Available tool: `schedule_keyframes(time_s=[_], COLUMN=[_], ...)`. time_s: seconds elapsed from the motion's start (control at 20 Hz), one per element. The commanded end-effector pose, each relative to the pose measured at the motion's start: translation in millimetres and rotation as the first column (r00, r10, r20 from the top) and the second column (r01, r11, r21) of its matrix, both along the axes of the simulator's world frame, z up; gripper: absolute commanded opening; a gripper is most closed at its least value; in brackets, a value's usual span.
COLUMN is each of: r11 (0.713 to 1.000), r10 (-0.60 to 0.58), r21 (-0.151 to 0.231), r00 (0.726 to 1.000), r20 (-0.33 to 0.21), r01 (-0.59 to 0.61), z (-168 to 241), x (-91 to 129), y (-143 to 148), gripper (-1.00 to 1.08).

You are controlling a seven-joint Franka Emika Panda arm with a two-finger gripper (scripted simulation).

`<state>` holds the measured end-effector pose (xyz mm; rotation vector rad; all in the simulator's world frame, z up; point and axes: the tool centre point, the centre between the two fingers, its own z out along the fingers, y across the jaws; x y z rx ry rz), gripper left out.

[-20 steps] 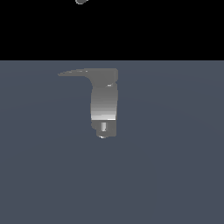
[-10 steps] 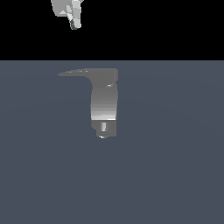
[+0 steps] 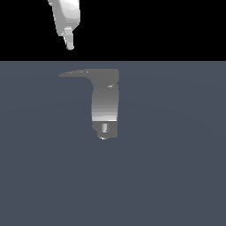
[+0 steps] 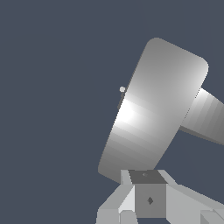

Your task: Turn on the faucet by rotating a designated handle.

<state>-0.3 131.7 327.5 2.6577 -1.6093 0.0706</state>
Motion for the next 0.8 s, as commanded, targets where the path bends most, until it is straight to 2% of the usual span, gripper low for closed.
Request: schedule_keyframes(time_s=[0.0,0.35,0.75], r11=[0.999,0.985,0.965], r10=[-0.049,-0.170,-0.254], r21=[0.010,0.040,0.064], r00=[0.999,0.985,0.967], r20=[0.004,0.005,0.000], r01=[0.049,0.170,0.254], z=[-12,-44,-68], x=[8,27,38], y=[10,35,53], gripper=[-1.00,-1.00,-1.00])
